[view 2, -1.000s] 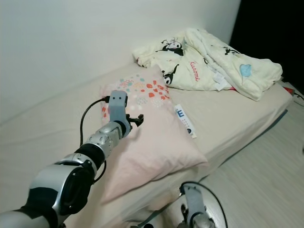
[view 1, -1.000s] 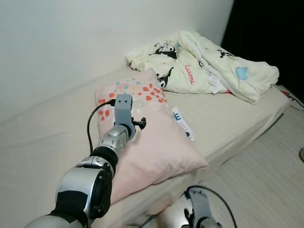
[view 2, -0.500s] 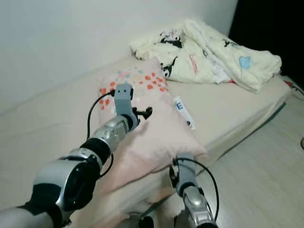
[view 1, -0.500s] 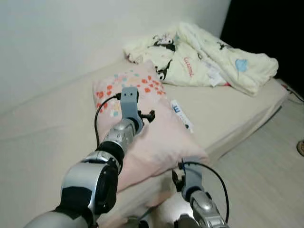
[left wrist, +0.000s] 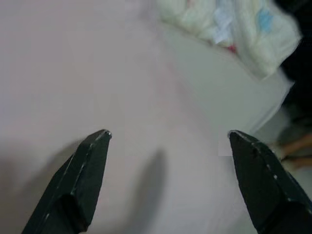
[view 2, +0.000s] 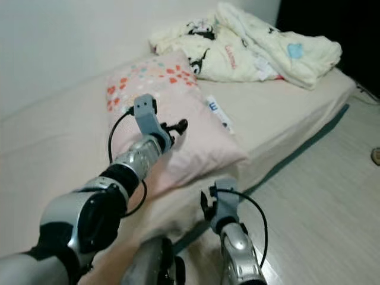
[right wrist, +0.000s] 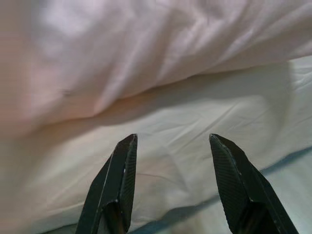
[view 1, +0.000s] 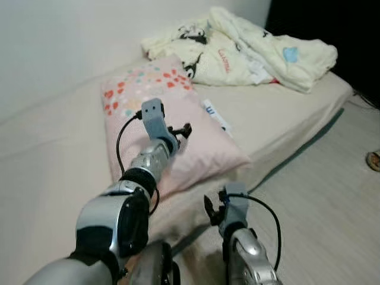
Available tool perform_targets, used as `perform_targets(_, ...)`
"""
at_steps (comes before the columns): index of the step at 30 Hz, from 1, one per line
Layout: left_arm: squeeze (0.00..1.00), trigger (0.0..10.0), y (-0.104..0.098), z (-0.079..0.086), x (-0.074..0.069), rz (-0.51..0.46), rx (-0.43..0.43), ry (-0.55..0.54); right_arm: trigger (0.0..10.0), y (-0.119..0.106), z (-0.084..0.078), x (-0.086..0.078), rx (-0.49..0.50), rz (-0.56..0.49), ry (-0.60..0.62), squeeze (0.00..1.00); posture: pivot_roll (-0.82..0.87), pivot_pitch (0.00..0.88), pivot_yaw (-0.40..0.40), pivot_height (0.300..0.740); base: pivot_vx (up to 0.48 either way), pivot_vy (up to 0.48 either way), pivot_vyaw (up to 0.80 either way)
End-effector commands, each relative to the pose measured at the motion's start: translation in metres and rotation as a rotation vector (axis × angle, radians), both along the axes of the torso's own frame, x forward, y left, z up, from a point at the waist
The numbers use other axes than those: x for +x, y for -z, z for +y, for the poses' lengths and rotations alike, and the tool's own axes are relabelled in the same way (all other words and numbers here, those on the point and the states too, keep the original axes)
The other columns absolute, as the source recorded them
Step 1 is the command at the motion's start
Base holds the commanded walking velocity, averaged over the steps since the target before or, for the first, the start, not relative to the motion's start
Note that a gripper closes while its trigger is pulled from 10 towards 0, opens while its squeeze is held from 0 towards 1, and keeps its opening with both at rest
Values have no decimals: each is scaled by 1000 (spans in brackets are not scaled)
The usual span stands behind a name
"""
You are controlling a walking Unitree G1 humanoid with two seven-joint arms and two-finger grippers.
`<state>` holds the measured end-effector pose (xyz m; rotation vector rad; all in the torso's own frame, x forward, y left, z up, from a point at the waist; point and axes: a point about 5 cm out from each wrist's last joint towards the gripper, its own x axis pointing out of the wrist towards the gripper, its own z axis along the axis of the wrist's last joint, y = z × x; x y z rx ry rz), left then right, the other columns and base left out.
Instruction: Clean up the room
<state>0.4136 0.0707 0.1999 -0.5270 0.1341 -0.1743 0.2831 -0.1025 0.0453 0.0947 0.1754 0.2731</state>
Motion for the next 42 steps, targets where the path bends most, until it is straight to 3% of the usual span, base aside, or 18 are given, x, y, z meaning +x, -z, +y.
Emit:
perform_targets(1,0,10000,-11,4,3,-18,-59,-19,10000,-3,8,-3,45,7,-22,0,-200,345,145,610,0,0,0)
perform_targets(6,0,10000,-25,5,6,-49,-104,-36,10000,-10,12,-5,80,-12,-30,0,-198,350,150,610,0,0,0)
perform_targets(13,0,10000,-42,4,8,-126,-22,-15,10000,-18,18,-8,118,-20,-49,0,-196,352,157,610,0,0,0)
perform_targets(17,0,10000,-30,2,5,-164,120,38,10000,-20,17,-5,130,-12,-50,0,-173,329,139,610,0,0,0)
perform_targets(21,0,10000,-11,4,1,-135,159,57,10000,-17,15,-2,135,12,-52,0,-161,309,131,619,0,0,0)
perform_targets(28,0,10000,20,14,-6,-92,138,47,10000,-16,13,5,120,23,-67,0,-149,258,120,647,0,0,0)
perform_targets(33,0,10000,27,18,-9,-105,142,44,10000,-20,14,11,120,15,-89,0,-137,226,107,665,0,0,0)
perform_targets(42,0,10000,21,25,-7,-133,99,22,10000,-25,15,19,119,-8,-105,0,-137,180,110,698,0,0,0)
